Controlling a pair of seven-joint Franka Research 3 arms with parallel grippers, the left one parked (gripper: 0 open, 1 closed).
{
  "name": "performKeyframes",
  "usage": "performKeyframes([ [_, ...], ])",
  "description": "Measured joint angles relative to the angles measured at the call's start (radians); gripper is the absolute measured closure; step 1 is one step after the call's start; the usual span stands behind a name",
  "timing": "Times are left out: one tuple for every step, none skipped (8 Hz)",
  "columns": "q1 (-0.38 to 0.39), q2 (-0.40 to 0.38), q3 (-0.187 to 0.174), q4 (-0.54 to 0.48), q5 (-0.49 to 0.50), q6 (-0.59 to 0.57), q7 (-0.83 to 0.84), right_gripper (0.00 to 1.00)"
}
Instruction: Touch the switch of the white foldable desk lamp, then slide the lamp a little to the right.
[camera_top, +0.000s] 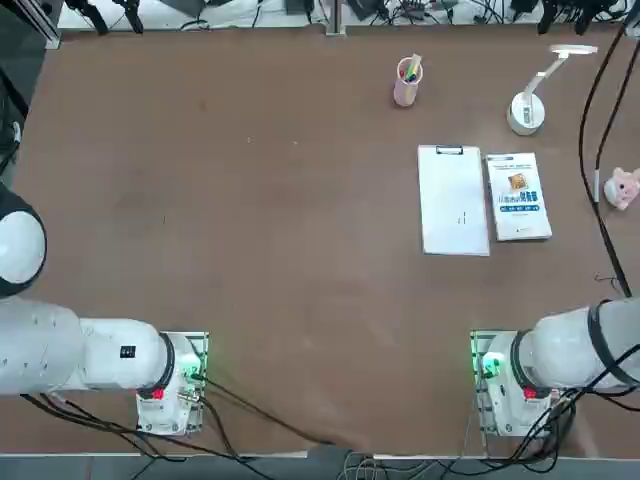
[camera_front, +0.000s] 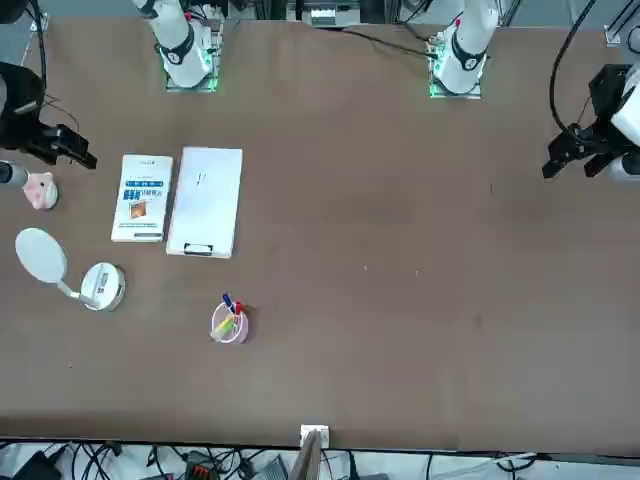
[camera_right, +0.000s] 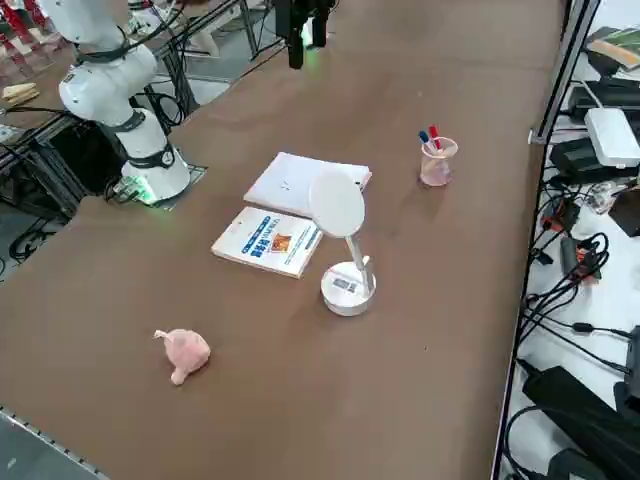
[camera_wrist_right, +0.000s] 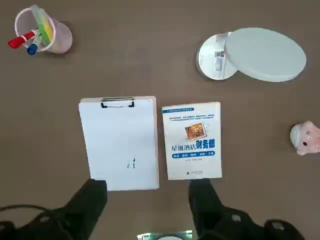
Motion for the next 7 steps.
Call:
performKeyframes([
  [0.004, 0.001, 0.0, 0.0, 0.0, 0.0, -0.004, 0.0],
  [0.014, 0.004, 0.001, -0.002, -0.001, 0.0, -0.004, 0.0],
  [0.02, 0.014, 0.002, -0.004, -0.001, 0.0, -0.004, 0.0],
  [0.02, 0.03, 0.001, -0.005, -0.002, 0.0, -0.012, 0.0],
  [0.019, 0.052, -0.003, -0.006, -0.003, 0.004, -0.032, 0.0],
  [0.016, 0.08, -0.008, -0.007, -0.004, 0.018, -0.047, 0.0],
  [0.011, 0.111, -0.013, -0.011, -0.006, 0.047, -0.056, 0.0],
])
